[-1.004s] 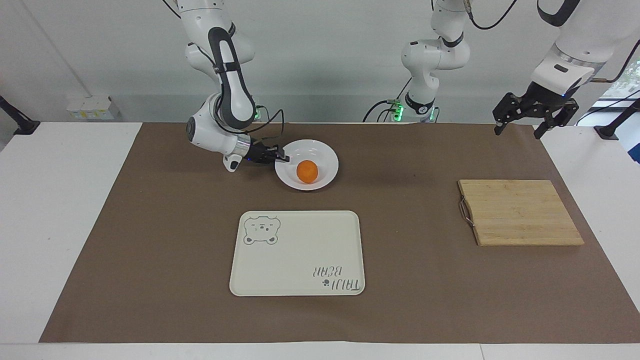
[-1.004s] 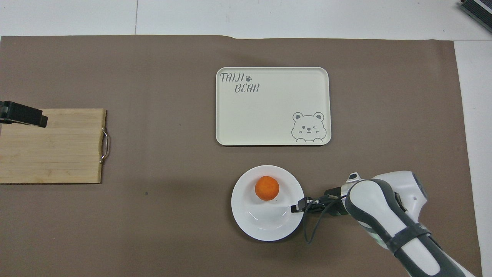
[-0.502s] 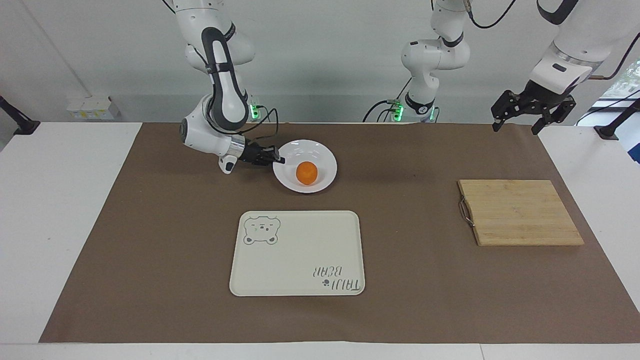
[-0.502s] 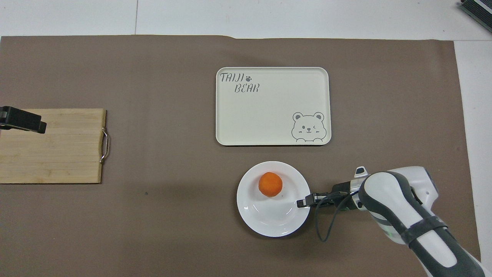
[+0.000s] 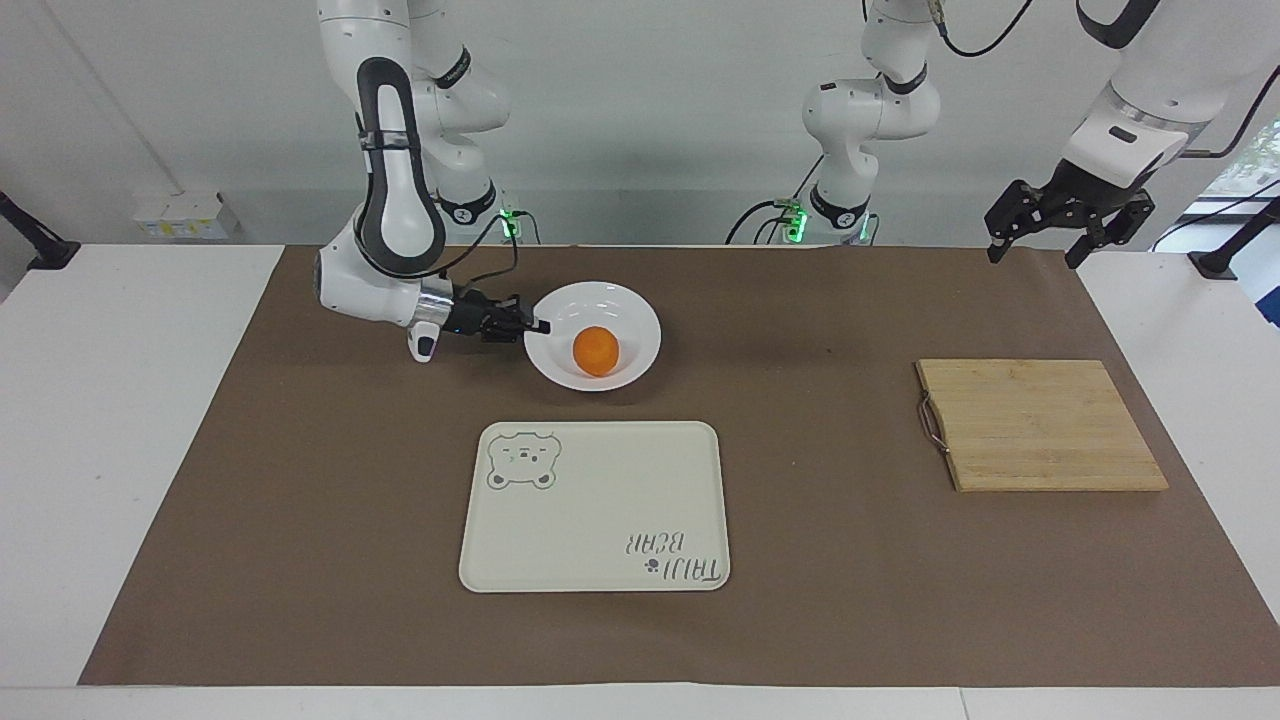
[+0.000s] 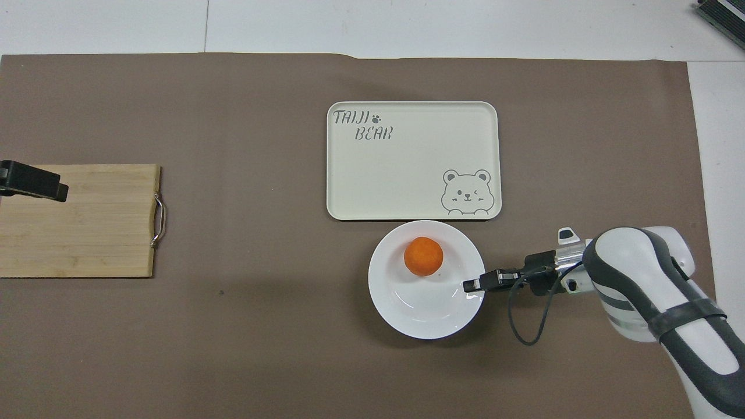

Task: Place orange and plate with both arms
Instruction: 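Slide the plate with the right gripper onto the bear tray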

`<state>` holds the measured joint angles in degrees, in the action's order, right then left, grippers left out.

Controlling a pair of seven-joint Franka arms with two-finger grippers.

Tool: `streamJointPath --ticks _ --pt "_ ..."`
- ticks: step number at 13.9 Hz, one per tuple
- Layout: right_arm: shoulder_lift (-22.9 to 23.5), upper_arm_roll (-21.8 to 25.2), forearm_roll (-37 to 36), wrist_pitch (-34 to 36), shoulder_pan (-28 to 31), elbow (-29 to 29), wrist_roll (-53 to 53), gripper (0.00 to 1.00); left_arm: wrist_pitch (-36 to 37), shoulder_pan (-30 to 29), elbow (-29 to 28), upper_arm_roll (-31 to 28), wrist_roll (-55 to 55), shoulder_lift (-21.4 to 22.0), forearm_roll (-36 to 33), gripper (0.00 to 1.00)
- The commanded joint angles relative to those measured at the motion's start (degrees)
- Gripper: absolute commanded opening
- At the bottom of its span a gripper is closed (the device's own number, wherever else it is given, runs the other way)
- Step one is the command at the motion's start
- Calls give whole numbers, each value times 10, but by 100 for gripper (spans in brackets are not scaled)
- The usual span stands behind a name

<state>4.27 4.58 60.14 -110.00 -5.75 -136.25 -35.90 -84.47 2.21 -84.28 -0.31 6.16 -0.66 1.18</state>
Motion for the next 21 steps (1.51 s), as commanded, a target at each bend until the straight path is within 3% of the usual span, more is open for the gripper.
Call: streamJointPath --ticks 1,7,12,15,21 --pt "46 -3 37 14 1 70 -8 0 2 -5 -10 5 -6 11 -11 100" --pt "136 -2 24 10 -2 242 99 0 2 -5 -11 5 -6 11 -11 100" --pt "264 -4 32 -6 -11 402 167 0 2 -5 -11 5 -6 11 -11 100" --pt "297 -10 30 -21 -13 427 167 0 2 -5 -10 5 -6 11 -11 100" --pt "299 -10 2 -21 -13 410 145 0 2 -5 -10 5 -6 11 -11 100"
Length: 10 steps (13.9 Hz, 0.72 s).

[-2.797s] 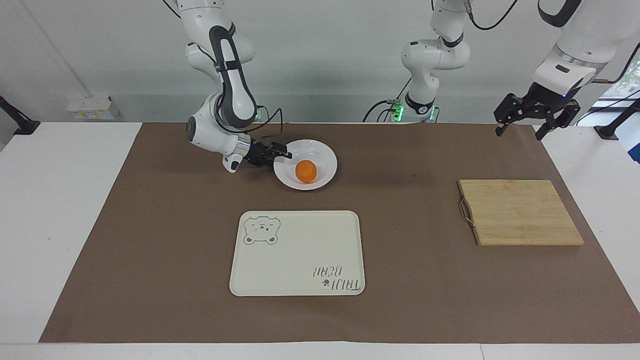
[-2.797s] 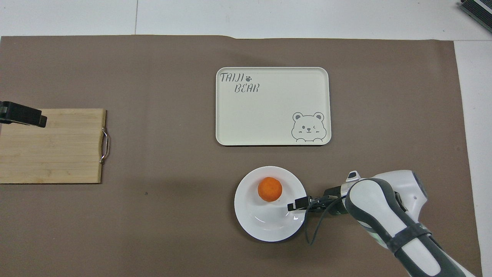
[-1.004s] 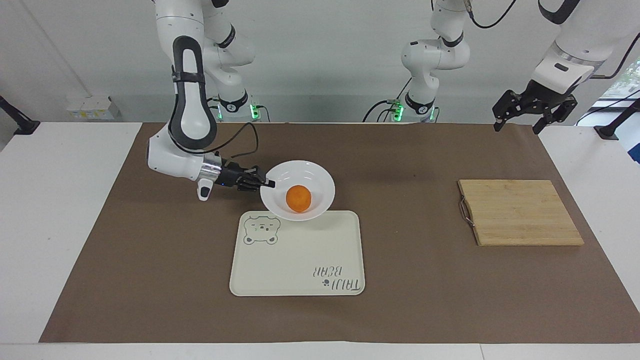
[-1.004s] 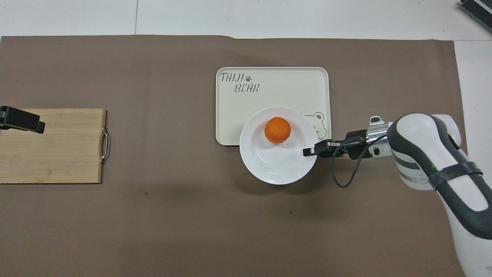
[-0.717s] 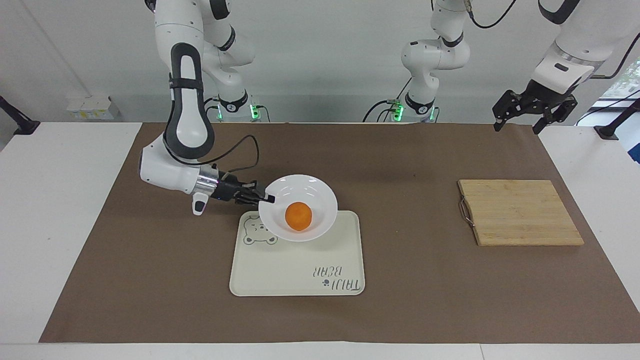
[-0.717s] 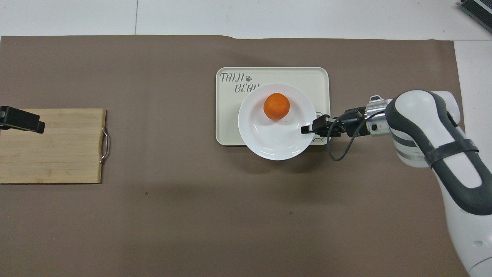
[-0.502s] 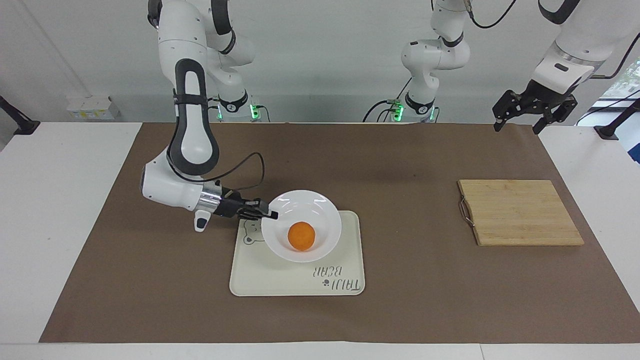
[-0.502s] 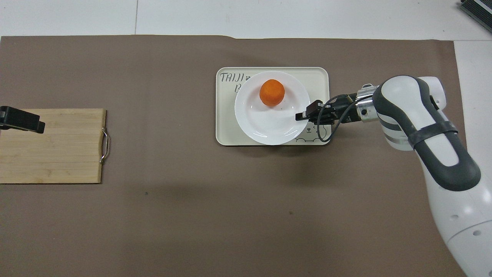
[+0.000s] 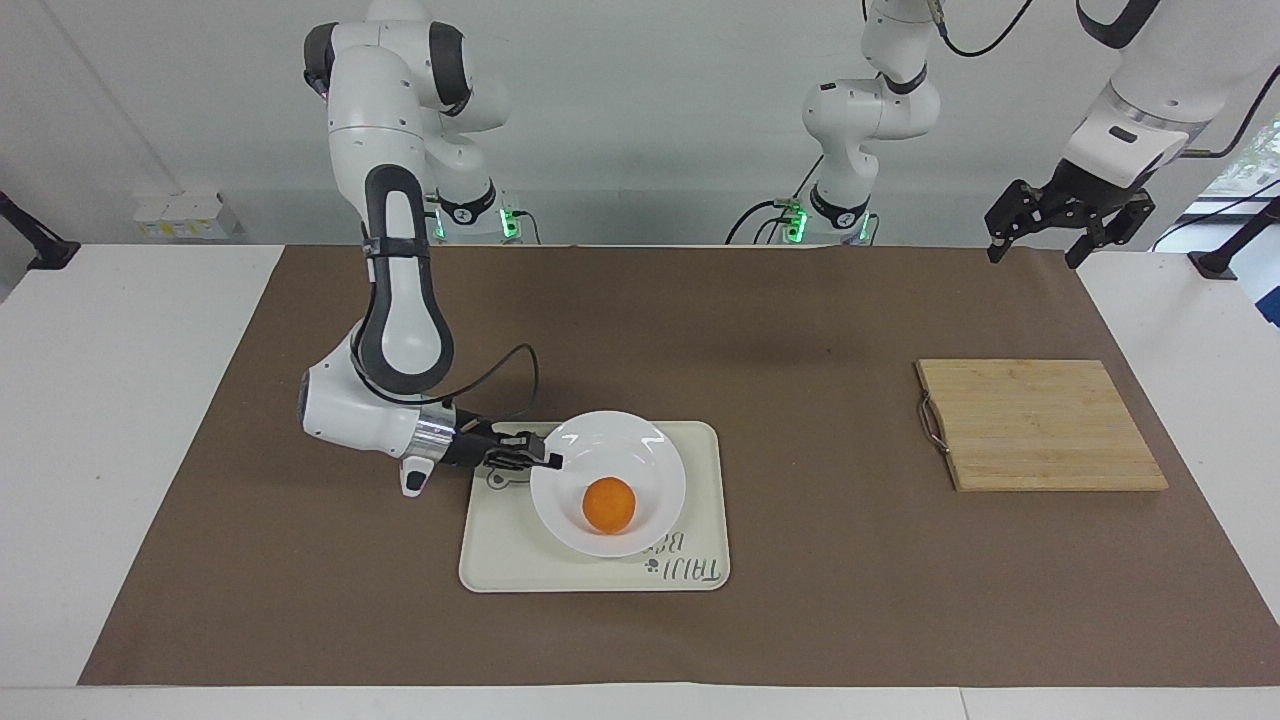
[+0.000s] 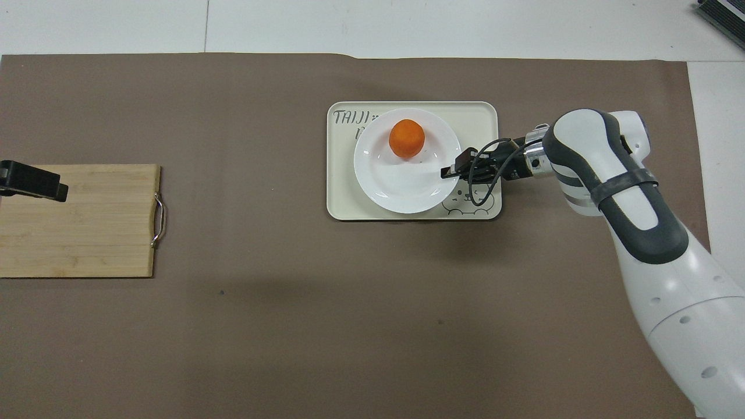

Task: Place orange and plate with both arms
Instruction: 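Slide the plate with the right gripper onto the bear tray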

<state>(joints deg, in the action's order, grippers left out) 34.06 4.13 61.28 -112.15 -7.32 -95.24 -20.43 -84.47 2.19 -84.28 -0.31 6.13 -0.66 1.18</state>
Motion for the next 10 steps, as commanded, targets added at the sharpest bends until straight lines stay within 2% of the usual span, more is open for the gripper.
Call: streamJointPath --ticks 1,5,6,8,9,10 --pt "1 -5 -13 0 2 -1 -11 0 2 -5 -10 5 -6 11 -11 100" --pt "-3 -4 -16 -18 2 -18 -11 0 2 -5 -11 5 -6 11 -11 100" --pt "-3 -5 -16 -18 3 -18 -9 6 2 -5 -10 5 -6 11 -11 100" --pt "-3 -4 -25 -17 6 -16 -8 24 2 -5 -11 5 -6 11 -11 100" --pt "-3 -4 -31 -17 7 -13 -8 39 2 -5 -10 5 -6 11 -11 100" --pt "-3 -4 -33 -18 7 -12 -8 70 2 -5 -10 5 -6 11 -11 100"
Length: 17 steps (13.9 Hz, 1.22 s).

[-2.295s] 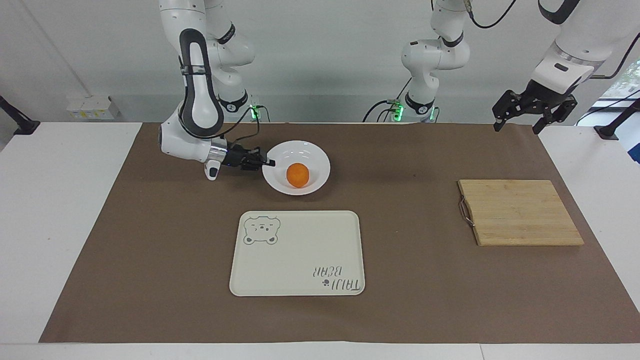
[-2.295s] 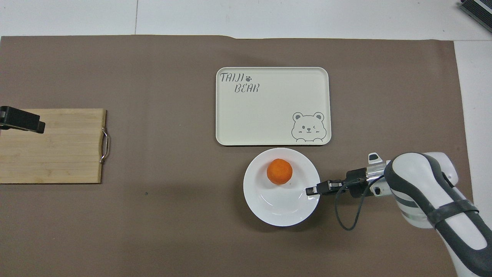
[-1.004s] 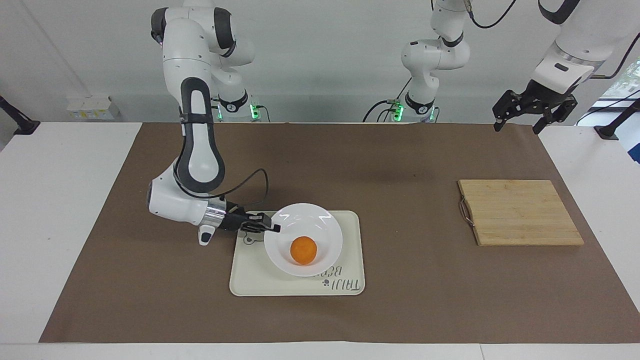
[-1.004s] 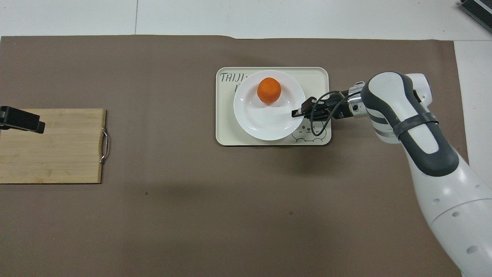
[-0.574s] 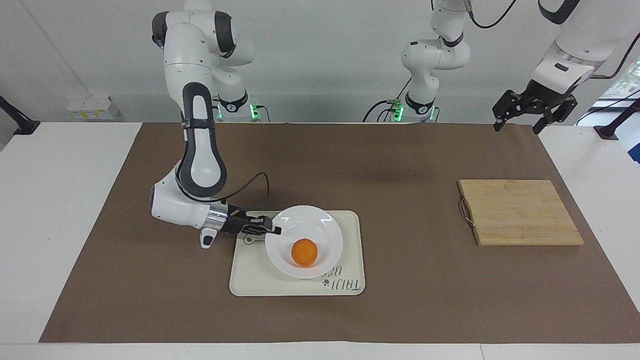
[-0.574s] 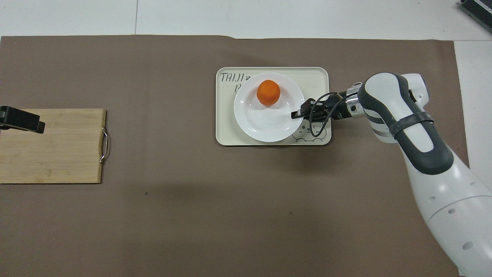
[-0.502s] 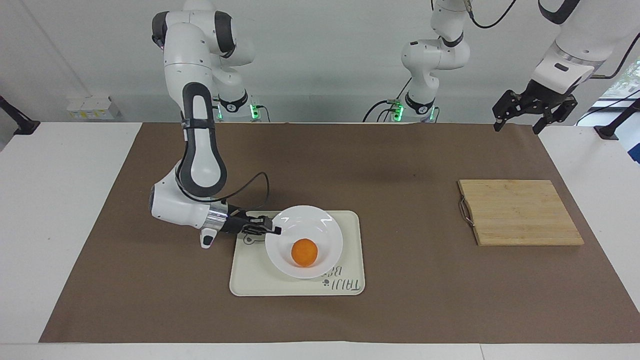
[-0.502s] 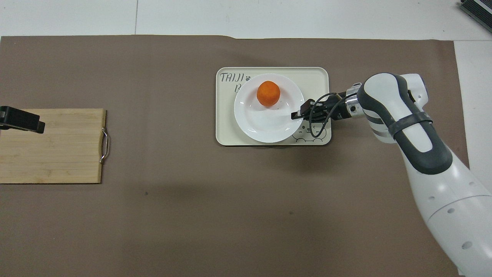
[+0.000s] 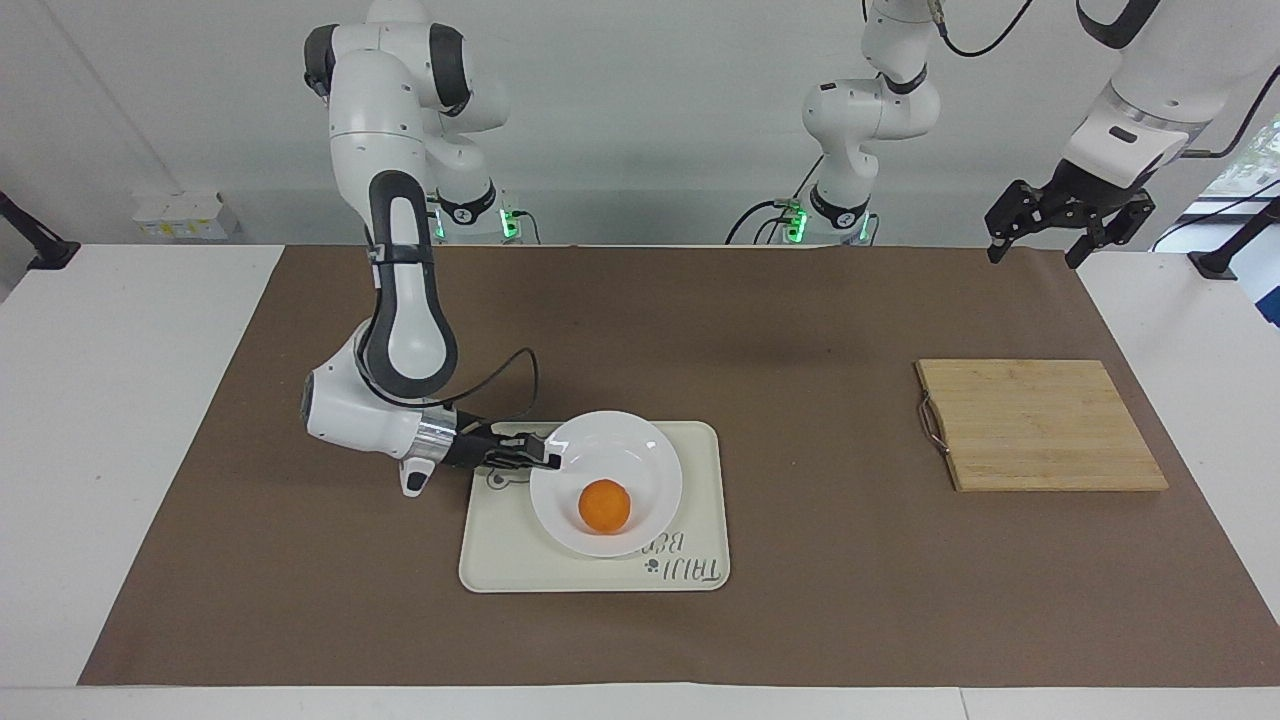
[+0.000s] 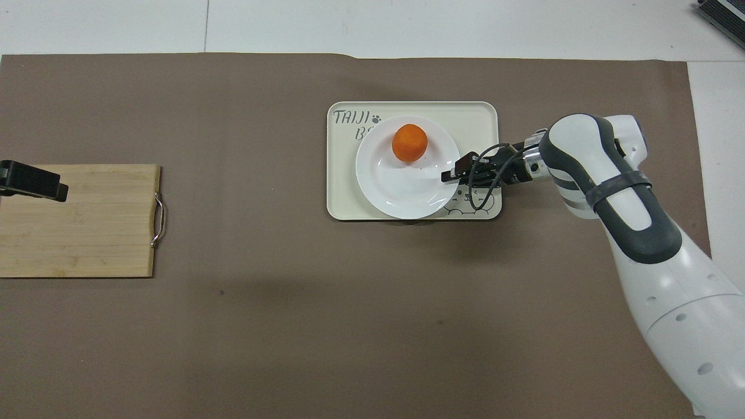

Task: Place orange and plate with both arms
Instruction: 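Slide the plate with the right gripper onto the bear tray, then open the right gripper and withdraw it from the plate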

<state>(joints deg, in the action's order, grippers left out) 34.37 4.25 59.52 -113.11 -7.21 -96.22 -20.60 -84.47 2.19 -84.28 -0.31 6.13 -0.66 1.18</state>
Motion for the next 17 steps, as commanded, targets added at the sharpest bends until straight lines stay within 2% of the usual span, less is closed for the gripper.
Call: streamJointPath --ticks 1,2,4,6,9,12,14,17 --pt "-6 -5 -16 -9 9 0 -6 96 2 -5 -10 5 -6 11 -11 100" --pt "-6 -5 -16 -9 11 1 -7 100 2 -5 -10 5 -6 11 -11 100" --pt "-12 1 -18 -11 6 1 -1 100 2 -5 -10 5 -6 11 -11 100" --pt "-28 3 -49 -32 2 1 12 100 2 -5 -10 5 -6 11 -11 100" --pt "-68 3 -153 -43 1 6 57 100 2 -5 -10 5 -6 11 -11 100" --pt "-119 2 -316 -41 1 11 118 100 2 -5 -10 5 -6 11 -11 100" --pt "-160 -1 -417 -22 2 7 161 100 2 -5 -10 5 -6 11 -11 100" --pt "-196 4 -488 39 11 7 181 100 2 -5 -11 5 -6 11 -11 100"
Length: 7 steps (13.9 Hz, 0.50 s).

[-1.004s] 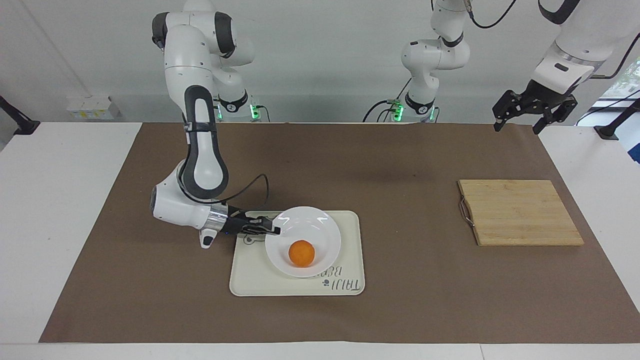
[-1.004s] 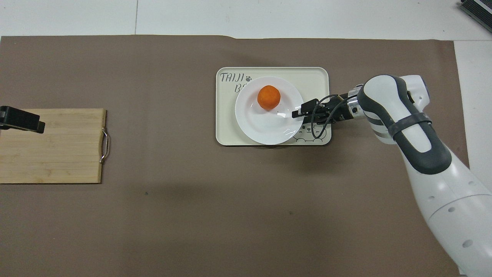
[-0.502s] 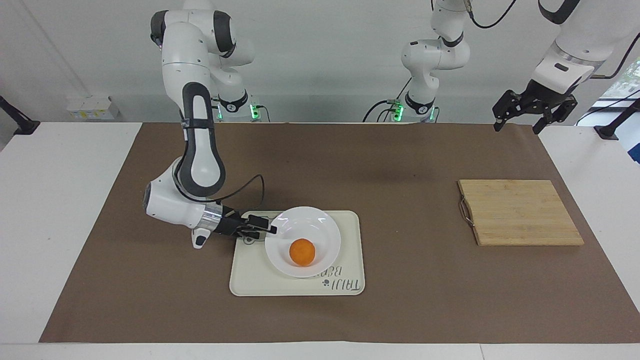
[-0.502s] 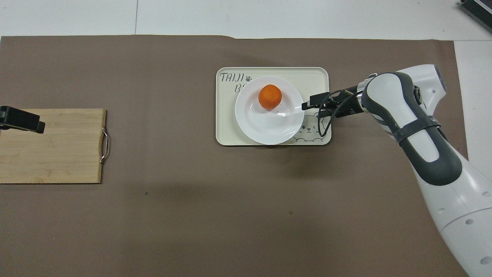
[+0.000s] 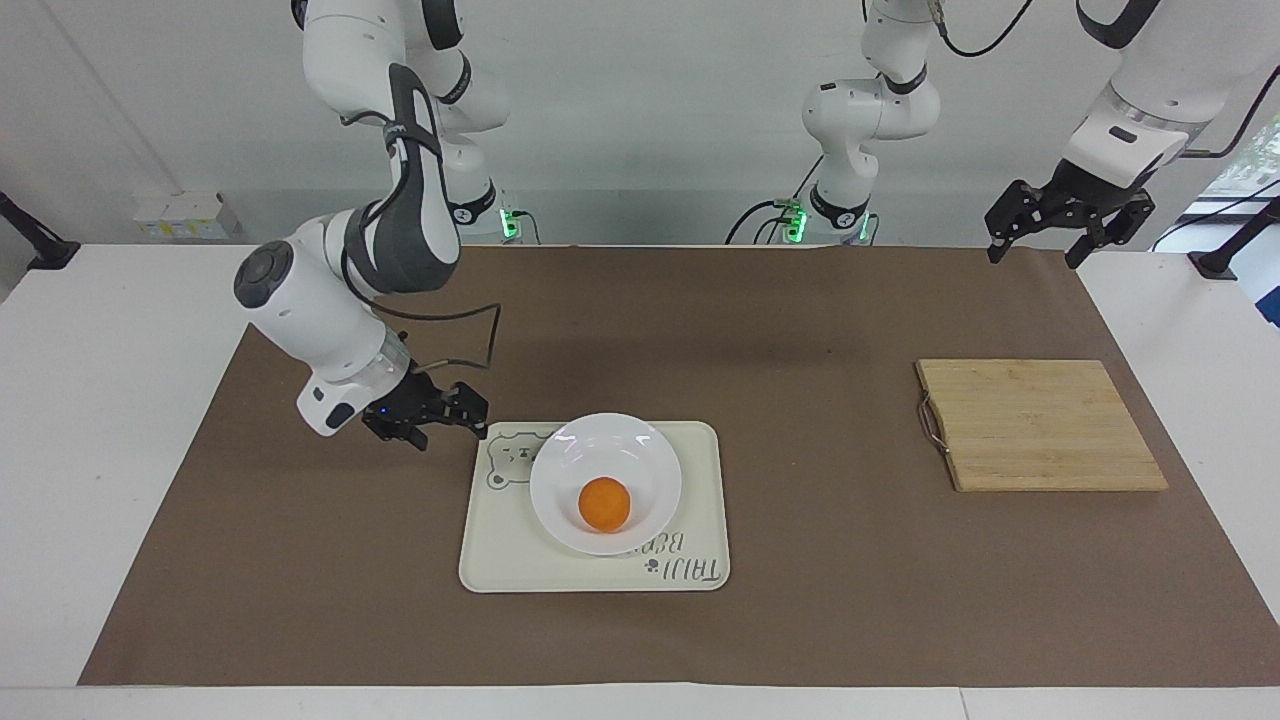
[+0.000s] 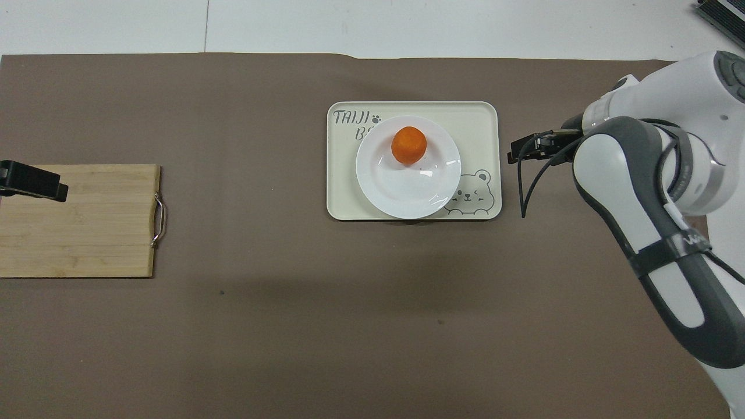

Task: Place orange and plate with both arms
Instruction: 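Open the right gripper and withdraw it from the plate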

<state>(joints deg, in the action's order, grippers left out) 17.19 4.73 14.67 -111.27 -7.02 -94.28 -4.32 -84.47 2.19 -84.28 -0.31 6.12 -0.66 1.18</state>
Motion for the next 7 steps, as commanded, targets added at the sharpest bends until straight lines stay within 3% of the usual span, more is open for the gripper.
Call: streamJointPath --ticks 1,4,7 --pt "-35 -1 -71 30 15 -13 29 100 2 -5 -10 5 -6 11 -11 100" --pt "-79 -1 -154 87 20 -12 41 100 2 -5 -10 5 -6 11 -11 100" --pt "-126 -2 -156 120 46 -10 41 100 2 -5 -10 5 -6 11 -11 100"
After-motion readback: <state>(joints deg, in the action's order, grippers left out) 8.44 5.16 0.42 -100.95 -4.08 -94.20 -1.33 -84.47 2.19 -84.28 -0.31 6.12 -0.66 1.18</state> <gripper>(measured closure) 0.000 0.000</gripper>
